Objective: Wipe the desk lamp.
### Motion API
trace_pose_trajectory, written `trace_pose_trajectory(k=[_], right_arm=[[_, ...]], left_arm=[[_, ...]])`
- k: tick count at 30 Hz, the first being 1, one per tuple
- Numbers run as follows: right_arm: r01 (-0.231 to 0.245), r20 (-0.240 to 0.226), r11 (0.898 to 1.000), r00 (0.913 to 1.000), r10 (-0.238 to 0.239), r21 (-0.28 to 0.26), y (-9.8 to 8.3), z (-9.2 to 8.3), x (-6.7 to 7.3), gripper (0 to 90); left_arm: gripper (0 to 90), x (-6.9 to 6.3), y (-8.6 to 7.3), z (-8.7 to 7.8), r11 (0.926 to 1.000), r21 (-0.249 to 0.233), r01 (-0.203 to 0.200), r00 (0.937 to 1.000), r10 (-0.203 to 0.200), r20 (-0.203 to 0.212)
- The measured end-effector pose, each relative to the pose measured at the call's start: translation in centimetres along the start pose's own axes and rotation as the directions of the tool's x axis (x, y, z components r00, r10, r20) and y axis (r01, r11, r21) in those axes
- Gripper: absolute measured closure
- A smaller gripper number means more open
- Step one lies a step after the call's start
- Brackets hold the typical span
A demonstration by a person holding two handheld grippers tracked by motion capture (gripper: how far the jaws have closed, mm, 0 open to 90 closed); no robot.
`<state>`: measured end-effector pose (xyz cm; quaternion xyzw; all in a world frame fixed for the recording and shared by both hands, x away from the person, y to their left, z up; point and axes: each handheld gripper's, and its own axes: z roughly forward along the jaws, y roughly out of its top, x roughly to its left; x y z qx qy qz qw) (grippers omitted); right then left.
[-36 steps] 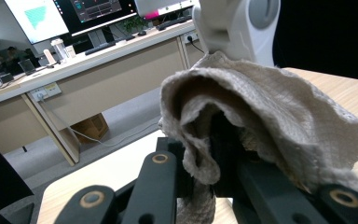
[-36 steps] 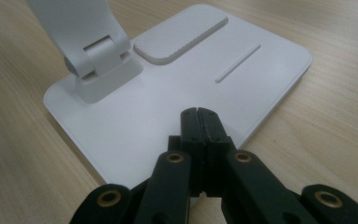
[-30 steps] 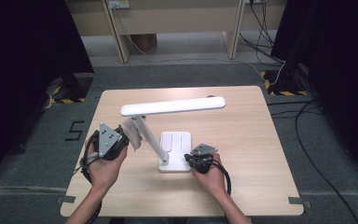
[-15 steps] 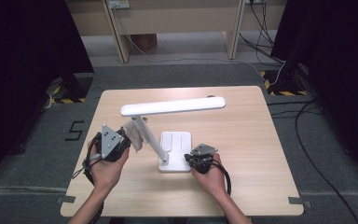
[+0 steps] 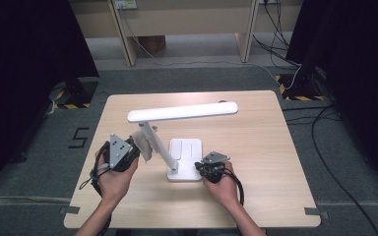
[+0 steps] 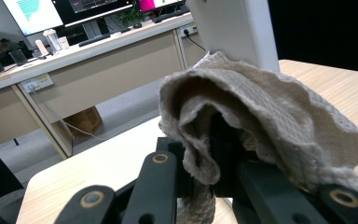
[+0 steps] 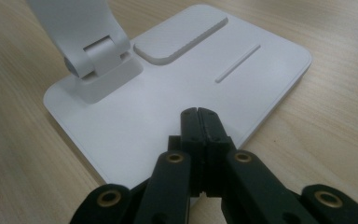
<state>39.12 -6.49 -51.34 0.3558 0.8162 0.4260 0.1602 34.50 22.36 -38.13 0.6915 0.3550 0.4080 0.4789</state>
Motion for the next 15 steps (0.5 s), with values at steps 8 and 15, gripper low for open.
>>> trace_pose_trajectory(k=[8,15], right_arm=[[0.001,0.000,1.000,1.0000,-0.001,0.000,0.00,0.00,0.00,90.0],[0.001,0.000,1.000,1.0000,-0.001,0.000,-0.01,0.00,0.00,90.0]], left_arm=[[81.7,-0.18,-0.34,0.21,1.0000,0.008,0.000,1.0000,0.000,-0.003],[81.7,-0.36,-0.72,0.39,0.9999,0.013,0.003,1.0000,-0.003,0.001]])
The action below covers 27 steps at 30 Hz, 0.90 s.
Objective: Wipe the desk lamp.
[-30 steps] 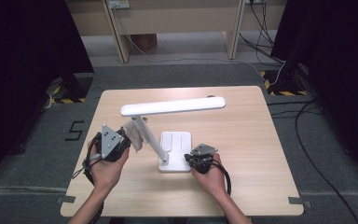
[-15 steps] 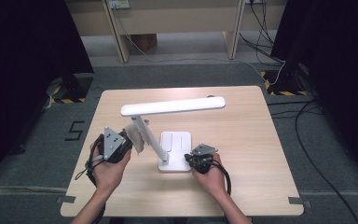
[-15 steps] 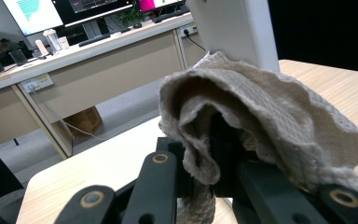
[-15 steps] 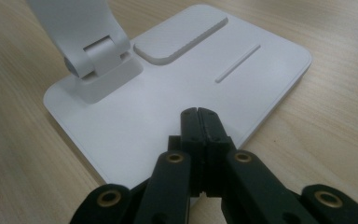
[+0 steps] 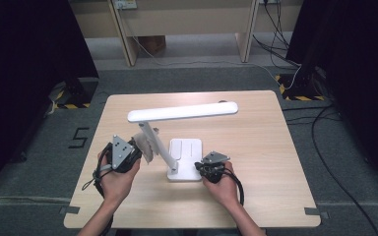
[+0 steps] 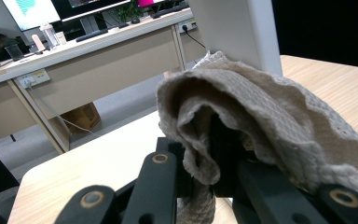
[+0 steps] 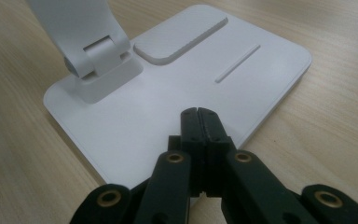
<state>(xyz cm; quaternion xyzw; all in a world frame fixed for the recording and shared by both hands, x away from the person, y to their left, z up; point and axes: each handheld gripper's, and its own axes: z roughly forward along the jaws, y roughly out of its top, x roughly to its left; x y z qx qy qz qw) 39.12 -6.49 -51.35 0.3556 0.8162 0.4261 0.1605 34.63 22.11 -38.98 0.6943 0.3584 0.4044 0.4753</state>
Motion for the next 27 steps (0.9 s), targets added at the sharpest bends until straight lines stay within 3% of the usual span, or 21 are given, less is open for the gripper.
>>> trace_pose_trajectory(k=[27], right_arm=[[-0.008,0.000,1.000,1.0000,0.008,0.000,0.0,0.0,0.0,90.0]], left_arm=[[81.5,-0.6,-1.8,1.0,0.9997,0.022,0.001,0.9997,-0.001,0.023]])
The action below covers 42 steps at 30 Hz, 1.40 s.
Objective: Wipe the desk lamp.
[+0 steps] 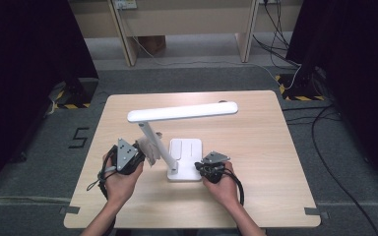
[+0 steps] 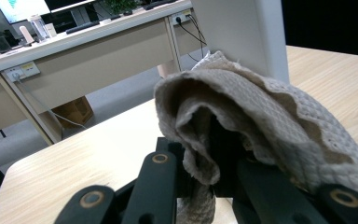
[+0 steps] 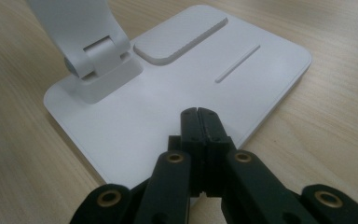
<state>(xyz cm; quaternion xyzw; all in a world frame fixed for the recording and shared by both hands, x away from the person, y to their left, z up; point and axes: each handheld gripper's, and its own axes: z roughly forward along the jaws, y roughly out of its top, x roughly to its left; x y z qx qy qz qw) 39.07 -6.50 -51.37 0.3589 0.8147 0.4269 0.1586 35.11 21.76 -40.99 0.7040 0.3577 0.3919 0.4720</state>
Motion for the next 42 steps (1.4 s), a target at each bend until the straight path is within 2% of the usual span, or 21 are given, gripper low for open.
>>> trace_pose_trajectory(k=[15,24,29,35,42], right_arm=[[-0.002,-0.001,1.000,1.0000,0.002,0.000,0.0,0.0,0.0,90.0],[-0.003,0.000,1.000,1.0000,0.003,0.001,0.0,0.0,0.0,90.0],[0.014,-0.001,1.000,0.9999,-0.014,-0.003,0.0,0.0,-0.1,90.0],[0.013,-0.001,1.000,0.9999,-0.013,-0.003,0.0,0.0,-0.1,90.0],[0.014,0.000,1.000,0.9999,-0.014,-0.003,0.0,0.0,-0.1,90.0]], left_arm=[[81.6,-0.5,-1.2,0.7,0.9998,0.017,0.014,0.9998,-0.014,0.013],[81.5,-0.8,-2.0,1.3,0.9993,0.035,0.011,0.9997,-0.012,0.023],[81.5,-1.0,-2.4,1.6,0.9989,0.045,0.013,0.9996,-0.014,0.024],[81.5,-1.2,-2.8,1.7,0.9988,0.047,0.010,0.9998,-0.011,0.019],[81.5,-1.4,-3.2,2.0,0.9986,0.053,0.010,0.9994,-0.012,0.032]])
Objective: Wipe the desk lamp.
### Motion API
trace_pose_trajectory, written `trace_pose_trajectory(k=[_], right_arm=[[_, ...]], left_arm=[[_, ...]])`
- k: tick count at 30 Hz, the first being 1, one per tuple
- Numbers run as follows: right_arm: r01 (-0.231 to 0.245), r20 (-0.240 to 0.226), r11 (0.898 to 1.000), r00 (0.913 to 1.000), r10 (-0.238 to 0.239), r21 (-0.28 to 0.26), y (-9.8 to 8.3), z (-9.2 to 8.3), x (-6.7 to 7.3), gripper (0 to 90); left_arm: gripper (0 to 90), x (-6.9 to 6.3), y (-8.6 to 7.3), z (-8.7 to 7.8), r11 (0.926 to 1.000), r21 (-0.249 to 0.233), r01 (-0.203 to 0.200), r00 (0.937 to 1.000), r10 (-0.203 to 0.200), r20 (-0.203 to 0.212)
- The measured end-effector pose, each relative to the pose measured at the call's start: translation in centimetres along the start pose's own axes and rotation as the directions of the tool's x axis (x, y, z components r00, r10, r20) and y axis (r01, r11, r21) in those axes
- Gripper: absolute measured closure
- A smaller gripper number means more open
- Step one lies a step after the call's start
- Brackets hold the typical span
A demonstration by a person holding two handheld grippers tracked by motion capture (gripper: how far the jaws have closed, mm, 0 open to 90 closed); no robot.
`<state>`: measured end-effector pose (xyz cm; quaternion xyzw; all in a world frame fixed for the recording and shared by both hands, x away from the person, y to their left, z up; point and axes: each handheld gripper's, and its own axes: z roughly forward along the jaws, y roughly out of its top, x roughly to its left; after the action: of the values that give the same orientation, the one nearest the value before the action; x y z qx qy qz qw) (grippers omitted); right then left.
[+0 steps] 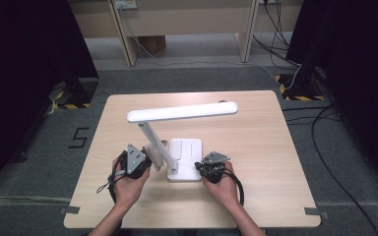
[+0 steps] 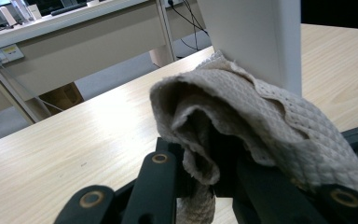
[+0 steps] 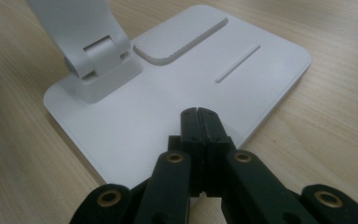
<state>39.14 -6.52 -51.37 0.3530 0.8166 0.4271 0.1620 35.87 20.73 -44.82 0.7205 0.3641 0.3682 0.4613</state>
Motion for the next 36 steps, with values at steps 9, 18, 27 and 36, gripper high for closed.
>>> trace_pose_trajectory(k=[9,18,27,36], right_arm=[[-0.001,0.001,1.000,1.0000,0.001,0.001,0.0,0.0,0.0,90.0],[0.000,0.002,1.000,1.0000,0.000,-0.001,0.0,0.0,0.0,90.0],[0.003,0.003,1.000,1.0000,-0.003,-0.004,0.0,0.0,0.0,90.0],[0.003,0.003,1.000,1.0000,-0.003,-0.004,0.0,0.0,0.0,90.0]], left_arm=[[81.5,-0.3,-0.5,0.3,1.0000,0.007,-0.002,1.0000,0.002,0.004],[81.5,-0.5,-0.9,0.5,0.9998,0.018,-0.007,0.9999,0.007,0.008],[81.5,-0.7,-1.4,0.8,0.9994,0.034,-0.004,0.9998,0.004,0.018],[81.5,-1.1,-2.0,1.2,0.9987,0.051,-0.003,0.9997,0.001,0.024]])
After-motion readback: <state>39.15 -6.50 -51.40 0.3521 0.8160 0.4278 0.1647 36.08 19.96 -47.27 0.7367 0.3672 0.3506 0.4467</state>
